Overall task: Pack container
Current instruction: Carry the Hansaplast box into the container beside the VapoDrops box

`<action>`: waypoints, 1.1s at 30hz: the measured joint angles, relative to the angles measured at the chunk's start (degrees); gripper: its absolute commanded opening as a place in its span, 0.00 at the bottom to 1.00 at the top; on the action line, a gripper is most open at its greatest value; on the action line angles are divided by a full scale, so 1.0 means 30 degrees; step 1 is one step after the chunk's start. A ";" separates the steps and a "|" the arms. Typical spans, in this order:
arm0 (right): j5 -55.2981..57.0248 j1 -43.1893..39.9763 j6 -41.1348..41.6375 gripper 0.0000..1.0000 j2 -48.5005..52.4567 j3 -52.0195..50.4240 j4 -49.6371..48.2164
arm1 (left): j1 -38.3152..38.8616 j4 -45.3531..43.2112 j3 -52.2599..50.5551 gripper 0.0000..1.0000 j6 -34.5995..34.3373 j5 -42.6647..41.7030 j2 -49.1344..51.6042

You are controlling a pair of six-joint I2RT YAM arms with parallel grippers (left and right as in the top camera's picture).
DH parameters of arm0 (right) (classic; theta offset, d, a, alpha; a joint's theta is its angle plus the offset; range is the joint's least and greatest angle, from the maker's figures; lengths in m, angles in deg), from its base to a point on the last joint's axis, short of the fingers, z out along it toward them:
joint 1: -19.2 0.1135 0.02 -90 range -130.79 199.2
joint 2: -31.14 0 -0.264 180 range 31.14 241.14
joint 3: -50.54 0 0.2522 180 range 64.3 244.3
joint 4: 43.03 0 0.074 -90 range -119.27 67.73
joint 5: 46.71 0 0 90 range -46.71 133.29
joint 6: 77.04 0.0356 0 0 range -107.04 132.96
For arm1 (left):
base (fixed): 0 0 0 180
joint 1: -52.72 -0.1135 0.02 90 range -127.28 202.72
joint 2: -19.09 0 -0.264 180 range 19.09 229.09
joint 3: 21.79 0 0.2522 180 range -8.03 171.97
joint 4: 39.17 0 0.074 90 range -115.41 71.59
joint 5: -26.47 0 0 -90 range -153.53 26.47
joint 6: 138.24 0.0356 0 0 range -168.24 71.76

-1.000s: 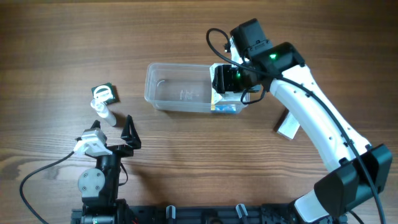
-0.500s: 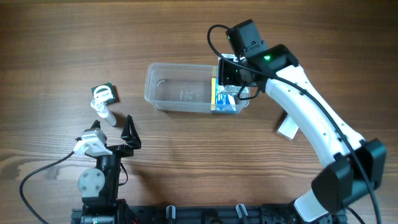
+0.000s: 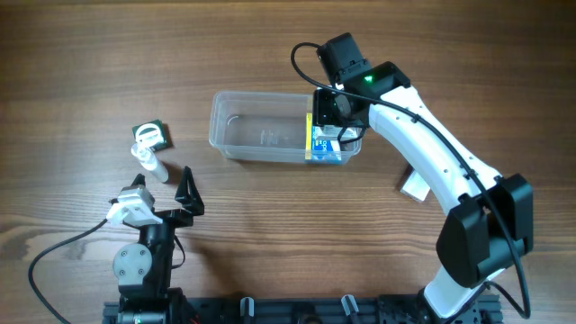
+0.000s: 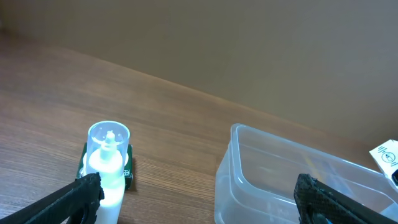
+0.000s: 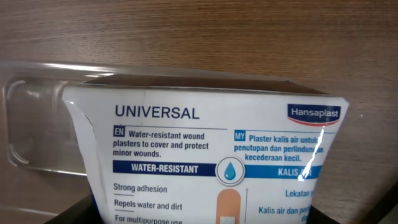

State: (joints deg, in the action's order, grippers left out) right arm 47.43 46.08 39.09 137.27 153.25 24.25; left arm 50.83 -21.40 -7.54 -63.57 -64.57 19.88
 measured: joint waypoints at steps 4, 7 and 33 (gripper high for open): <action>0.0015 0.0051 0.0022 0.67 0.0291 0.0000 0.0029 | 0.0000 0.0000 0.0000 1.00 0.0000 0.0000 0.0000; 0.0015 0.0248 0.0080 0.68 0.0525 0.0000 0.0080 | 0.0000 0.0000 0.0000 1.00 0.0000 0.0000 0.0000; 0.0007 0.0656 0.0350 0.80 0.0576 0.0000 0.0707 | 0.0000 0.0000 0.0000 1.00 0.0000 0.0000 0.0000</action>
State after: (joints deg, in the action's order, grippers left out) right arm 47.45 48.05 40.14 139.00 153.25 26.37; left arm 50.83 -21.40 -7.54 -63.57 -64.57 19.88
